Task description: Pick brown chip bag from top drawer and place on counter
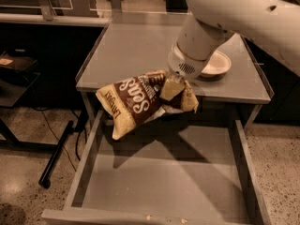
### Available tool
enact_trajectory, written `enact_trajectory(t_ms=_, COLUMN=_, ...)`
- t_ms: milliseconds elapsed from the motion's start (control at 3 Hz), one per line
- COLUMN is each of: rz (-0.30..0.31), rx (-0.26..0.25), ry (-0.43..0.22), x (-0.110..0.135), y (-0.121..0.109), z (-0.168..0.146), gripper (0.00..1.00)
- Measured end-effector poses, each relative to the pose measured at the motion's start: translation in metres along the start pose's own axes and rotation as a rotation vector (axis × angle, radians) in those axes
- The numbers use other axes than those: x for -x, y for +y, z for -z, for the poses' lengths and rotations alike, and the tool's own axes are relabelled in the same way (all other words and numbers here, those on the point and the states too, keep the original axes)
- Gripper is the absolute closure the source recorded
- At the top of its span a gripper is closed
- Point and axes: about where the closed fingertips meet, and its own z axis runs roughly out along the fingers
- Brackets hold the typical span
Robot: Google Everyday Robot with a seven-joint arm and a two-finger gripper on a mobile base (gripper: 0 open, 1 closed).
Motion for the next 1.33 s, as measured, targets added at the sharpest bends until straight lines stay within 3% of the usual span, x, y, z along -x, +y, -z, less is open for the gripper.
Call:
enact_trajectory(t_ms=667, rz=-0.034, rx=0.002, ry=-0.023, x=0.003, y=-0.005, z=0.001, gripper=1.00)
enact_trajectory(t_ms=1333, rz=-0.131, rx=-0.052, ry=-0.081, x=0.039, y=-0.064, z=0.013, gripper=1.00)
